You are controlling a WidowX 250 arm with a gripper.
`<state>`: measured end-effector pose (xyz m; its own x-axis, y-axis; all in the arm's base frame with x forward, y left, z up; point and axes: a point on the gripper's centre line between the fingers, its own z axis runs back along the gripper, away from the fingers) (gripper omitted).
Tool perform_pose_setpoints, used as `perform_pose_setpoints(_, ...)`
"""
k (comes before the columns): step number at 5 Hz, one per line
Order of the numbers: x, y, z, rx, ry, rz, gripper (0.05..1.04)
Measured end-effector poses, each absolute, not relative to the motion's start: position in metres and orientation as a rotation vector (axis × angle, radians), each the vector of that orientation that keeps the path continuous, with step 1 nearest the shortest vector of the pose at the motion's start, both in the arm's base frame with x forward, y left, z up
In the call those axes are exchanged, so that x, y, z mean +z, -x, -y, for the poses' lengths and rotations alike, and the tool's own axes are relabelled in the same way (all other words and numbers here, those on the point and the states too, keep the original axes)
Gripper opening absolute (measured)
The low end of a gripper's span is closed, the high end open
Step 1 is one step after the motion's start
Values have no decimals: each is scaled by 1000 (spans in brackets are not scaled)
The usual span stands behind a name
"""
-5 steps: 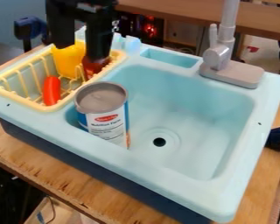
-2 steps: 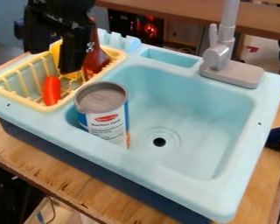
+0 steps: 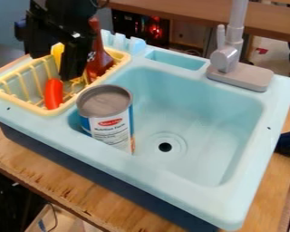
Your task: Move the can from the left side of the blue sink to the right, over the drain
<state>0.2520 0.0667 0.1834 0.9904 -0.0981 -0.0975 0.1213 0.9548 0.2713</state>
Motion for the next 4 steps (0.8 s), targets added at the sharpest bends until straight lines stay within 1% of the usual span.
perform_pose_setpoints(1, 176, -255, -67, -161, -276, -65, 999)
perform_pose_setpoints(2, 168, -256, -67, -200, -271, -104, 999)
perform_pose_setpoints(3, 167, -257, -72, -221, -296, -114, 999)
perform_pose_setpoints(4, 159, -263, -76, -232, -317, -156, 999)
